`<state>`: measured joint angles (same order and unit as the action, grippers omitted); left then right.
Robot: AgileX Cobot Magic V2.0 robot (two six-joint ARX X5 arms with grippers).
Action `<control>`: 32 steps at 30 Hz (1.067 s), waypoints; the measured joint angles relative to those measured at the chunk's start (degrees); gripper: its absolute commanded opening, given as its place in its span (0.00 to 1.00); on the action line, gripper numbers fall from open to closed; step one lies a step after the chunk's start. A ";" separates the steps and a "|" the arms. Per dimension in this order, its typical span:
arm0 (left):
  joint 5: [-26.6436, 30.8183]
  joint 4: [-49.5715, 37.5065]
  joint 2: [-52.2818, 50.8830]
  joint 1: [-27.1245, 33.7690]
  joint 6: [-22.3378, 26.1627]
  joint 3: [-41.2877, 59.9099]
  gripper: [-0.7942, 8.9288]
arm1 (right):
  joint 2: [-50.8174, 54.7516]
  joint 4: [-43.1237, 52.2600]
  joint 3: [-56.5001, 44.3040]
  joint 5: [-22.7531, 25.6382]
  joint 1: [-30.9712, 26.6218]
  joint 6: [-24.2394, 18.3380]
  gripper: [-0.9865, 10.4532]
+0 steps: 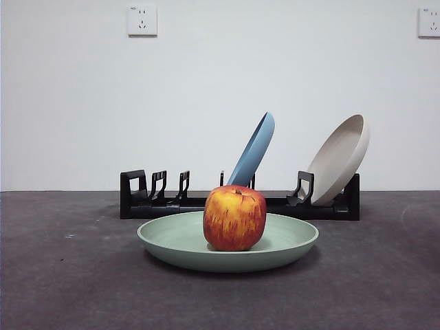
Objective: Take the green plate from the plate rack,put the plate on the table,take the apple from the table,put the apple in the plate
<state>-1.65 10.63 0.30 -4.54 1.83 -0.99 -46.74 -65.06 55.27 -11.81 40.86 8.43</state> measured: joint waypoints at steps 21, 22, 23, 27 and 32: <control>0.00 0.00 0.00 0.00 0.00 0.00 0.08 | 24.13 33.86 -15.56 1.31 -32.87 -8.46 0.09; 0.00 0.00 0.00 0.00 0.00 0.00 0.08 | 25.94 36.63 -18.71 1.31 -34.36 -8.44 0.09; 0.00 0.00 0.00 0.00 0.00 0.00 0.08 | 27.61 38.99 -21.57 1.31 -35.45 -8.37 0.09; 0.00 0.00 0.00 0.00 0.00 0.00 0.08 | 34.56 49.51 -34.29 1.36 -38.36 -6.64 0.09; 0.00 0.00 0.00 0.00 0.00 0.00 0.08 | 40.54 56.68 -45.62 1.51 -39.69 -4.94 0.09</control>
<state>-1.65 10.63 0.30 -4.54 1.83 -0.99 -6.20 -8.38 9.65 -10.31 1.17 3.49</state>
